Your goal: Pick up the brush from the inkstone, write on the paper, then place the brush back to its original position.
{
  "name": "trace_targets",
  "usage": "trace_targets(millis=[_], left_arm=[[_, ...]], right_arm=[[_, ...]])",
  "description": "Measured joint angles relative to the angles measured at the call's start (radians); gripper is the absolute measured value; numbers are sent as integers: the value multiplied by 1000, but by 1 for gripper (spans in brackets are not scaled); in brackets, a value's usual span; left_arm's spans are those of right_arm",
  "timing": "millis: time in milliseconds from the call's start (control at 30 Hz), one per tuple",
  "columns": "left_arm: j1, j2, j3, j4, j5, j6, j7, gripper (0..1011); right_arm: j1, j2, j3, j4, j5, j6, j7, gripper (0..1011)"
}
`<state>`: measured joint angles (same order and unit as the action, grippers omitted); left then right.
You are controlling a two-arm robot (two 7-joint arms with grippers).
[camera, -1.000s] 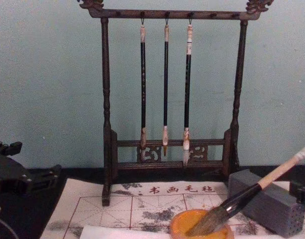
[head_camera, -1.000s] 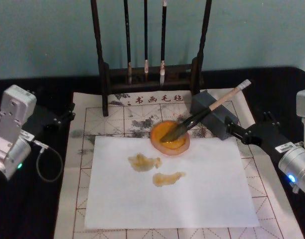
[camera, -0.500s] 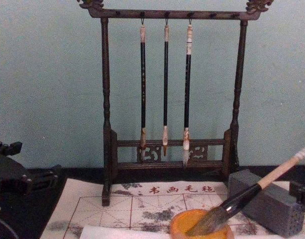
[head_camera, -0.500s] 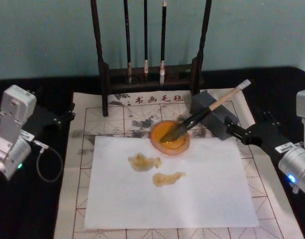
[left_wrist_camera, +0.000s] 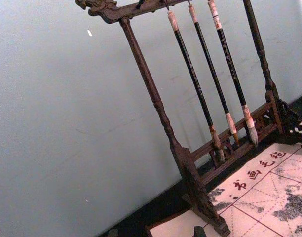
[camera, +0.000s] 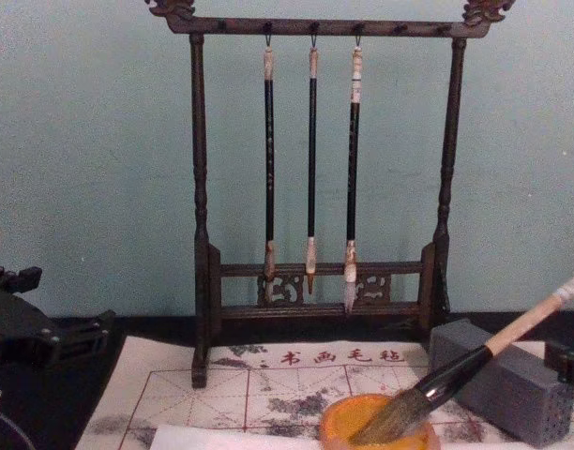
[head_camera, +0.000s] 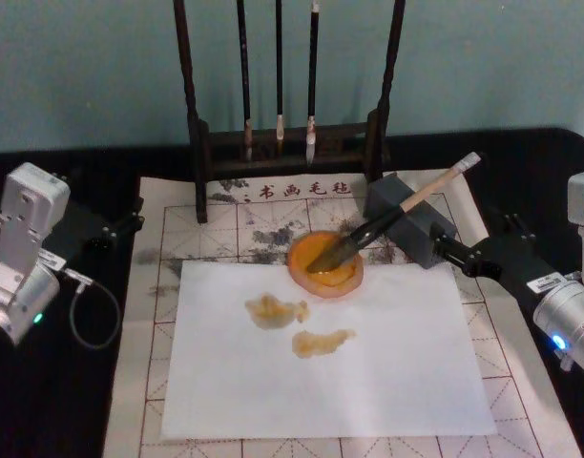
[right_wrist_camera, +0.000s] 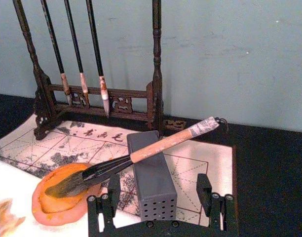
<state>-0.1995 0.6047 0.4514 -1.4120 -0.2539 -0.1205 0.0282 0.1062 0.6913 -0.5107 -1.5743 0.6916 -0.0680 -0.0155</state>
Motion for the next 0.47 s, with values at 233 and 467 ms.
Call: trace_targets(millis=[233, 467], left_arm=[[0, 0, 0, 0, 0, 0, 0, 1001], [0, 0, 0, 0, 0, 0, 0, 1001]], right_arm=[[0, 0, 0, 0, 0, 0, 0, 1002], [0, 0, 0, 0, 0, 0, 0, 1002]])
